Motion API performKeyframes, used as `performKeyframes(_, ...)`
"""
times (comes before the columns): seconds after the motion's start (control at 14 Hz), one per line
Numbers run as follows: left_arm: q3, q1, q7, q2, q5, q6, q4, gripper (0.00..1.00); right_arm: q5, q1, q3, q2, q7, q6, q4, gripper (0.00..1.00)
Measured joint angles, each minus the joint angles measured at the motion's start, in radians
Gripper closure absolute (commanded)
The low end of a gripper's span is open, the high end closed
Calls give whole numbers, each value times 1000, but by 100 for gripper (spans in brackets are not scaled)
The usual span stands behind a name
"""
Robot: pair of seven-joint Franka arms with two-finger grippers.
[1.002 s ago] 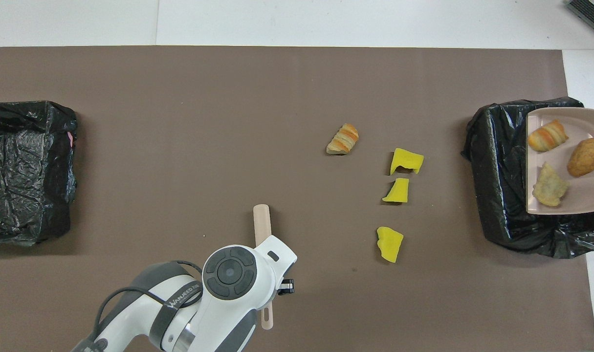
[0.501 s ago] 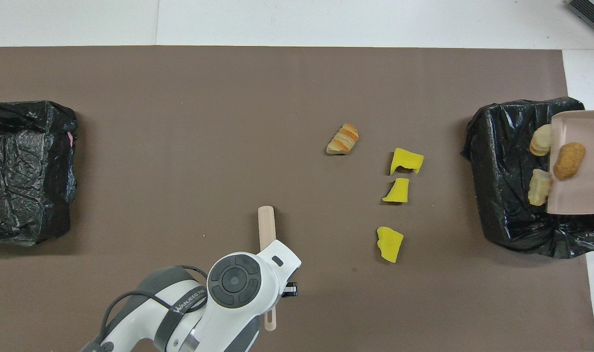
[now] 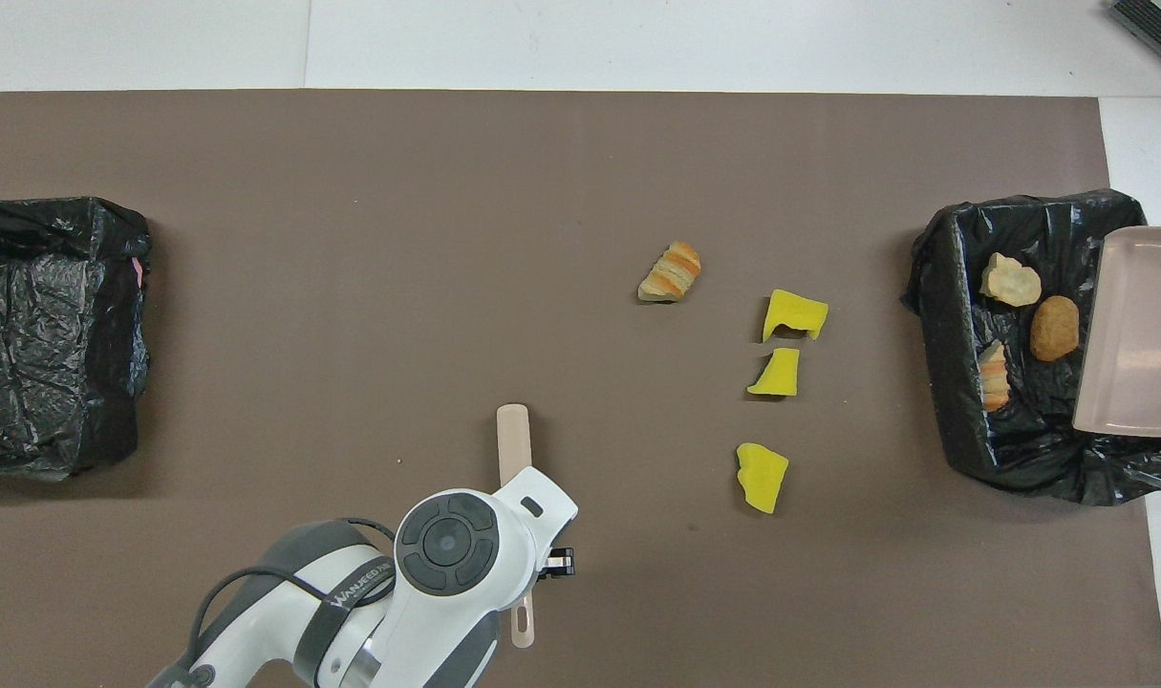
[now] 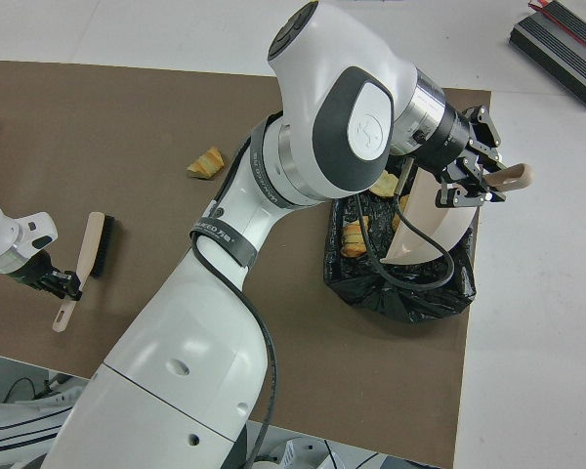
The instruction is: Sweep and dump trash in bin
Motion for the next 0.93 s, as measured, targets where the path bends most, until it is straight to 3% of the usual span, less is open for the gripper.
performKeyframes(0.07, 3, 1, 0, 0, 0, 0, 0, 0, 52, 2, 2, -3, 0, -13, 3, 100)
performKeyframes(0.29, 9, 7, -1, 0, 0, 3, 0, 0, 220, 7, 5, -4, 57, -56, 4, 100)
performKeyframes(0.5, 12, 75, -1, 0, 0, 10, 25, 0, 316, 52, 7, -9, 208, -101, -3, 100)
performKeyframes(0.93, 23, 312, 22, -13, 65, -11, 182, 0, 468, 210, 14, -12, 828, -117, -10, 100)
